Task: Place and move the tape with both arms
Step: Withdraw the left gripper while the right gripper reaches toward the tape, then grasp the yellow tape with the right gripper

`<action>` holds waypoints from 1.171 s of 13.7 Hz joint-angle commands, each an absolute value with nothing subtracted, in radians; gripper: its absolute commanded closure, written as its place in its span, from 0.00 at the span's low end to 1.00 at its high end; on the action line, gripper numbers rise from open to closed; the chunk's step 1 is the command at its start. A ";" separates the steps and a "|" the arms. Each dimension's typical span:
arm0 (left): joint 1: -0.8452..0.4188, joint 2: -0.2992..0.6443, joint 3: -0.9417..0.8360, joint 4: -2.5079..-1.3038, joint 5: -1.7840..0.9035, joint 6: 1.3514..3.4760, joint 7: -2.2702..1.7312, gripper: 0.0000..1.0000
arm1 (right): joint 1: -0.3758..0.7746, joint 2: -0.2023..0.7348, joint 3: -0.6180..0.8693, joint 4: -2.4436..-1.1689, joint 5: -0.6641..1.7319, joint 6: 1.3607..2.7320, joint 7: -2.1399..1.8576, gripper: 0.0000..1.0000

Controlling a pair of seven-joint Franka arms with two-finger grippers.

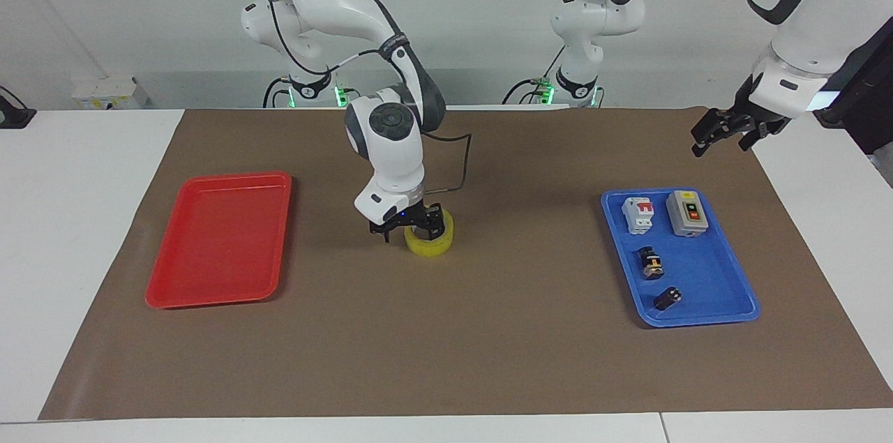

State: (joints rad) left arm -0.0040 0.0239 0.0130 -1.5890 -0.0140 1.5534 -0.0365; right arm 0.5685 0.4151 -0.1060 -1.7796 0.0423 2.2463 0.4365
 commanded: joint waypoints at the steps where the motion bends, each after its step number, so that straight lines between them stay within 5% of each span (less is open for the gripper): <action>1: -0.006 -0.053 0.009 -1.653 -0.043 1.486 -0.023 0.00 | 0.578 0.362 -0.110 -1.880 0.058 2.316 0.437 0.00; 4: -0.006 -0.068 0.009 -1.680 -0.038 1.543 -0.018 0.00 | 0.583 0.353 -0.109 -1.911 0.058 2.319 0.437 0.11; 13: -0.006 -0.060 0.008 -1.672 0.005 1.574 0.072 0.00 | 0.586 0.350 -0.112 -1.887 0.045 2.264 0.428 1.00; 16: -0.008 -0.063 0.008 -1.671 0.005 1.575 0.067 0.00 | 0.528 0.345 -0.118 -1.790 0.034 2.139 0.379 1.00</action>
